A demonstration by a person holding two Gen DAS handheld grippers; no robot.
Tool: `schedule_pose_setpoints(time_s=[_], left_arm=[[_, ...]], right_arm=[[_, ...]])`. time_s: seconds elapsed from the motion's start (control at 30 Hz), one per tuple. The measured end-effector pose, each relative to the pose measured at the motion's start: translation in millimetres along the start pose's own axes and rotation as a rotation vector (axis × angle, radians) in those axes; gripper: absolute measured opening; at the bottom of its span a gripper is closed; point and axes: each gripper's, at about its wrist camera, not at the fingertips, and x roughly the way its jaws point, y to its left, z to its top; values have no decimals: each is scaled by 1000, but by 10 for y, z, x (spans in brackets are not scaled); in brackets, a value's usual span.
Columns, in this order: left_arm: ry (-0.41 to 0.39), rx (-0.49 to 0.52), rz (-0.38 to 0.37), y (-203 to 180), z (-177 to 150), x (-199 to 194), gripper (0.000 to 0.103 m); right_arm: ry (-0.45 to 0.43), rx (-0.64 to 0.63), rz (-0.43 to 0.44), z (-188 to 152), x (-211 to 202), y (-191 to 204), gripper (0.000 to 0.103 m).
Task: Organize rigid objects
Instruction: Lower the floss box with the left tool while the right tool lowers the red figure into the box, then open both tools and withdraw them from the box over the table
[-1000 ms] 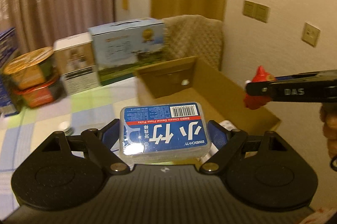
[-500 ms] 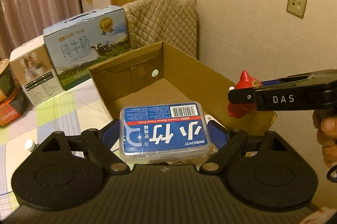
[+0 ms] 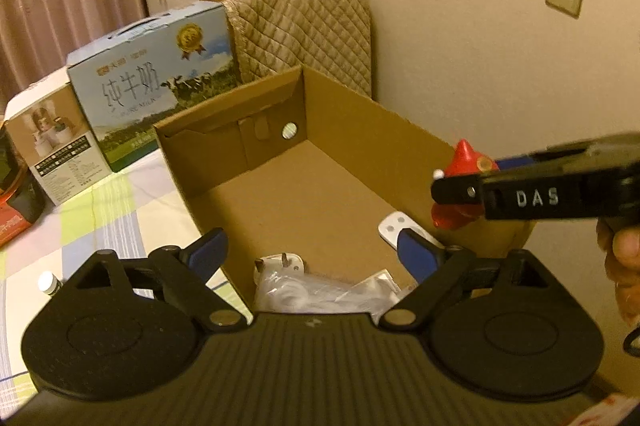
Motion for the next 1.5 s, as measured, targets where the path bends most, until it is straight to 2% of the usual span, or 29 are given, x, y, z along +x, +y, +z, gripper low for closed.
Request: schedule_pose_setpoints(time_s=[0.27, 0.63, 0.83, 0.9, 1.07, 1.3, 1.5], left_arm=[[-47, -74, 53, 228, -24, -295, 90], [-53, -145, 103, 510, -235, -616, 90], [-50, -163, 112, 579, -336, -669, 90], [-49, -171, 115, 606, -365, -681, 90], [-48, -193, 126, 666, -443, -719, 90], [-49, -227, 150, 780, -591, -874, 90], [-51, -257, 182, 898, -779, -1113, 90]], right_arm=[[2, -2, 8, -17, -42, 27, 44], [12, -38, 8, -85, -64, 213, 44], [54, -28, 11, -151, 33, 218, 44], [42, -12, 23, -147, 38, 205, 44], [-6, 31, 21, -67, -68, 181, 58], [-41, 29, 24, 0, -307, 243, 61], [-63, 3, 68, -53, -553, 499, 63]])
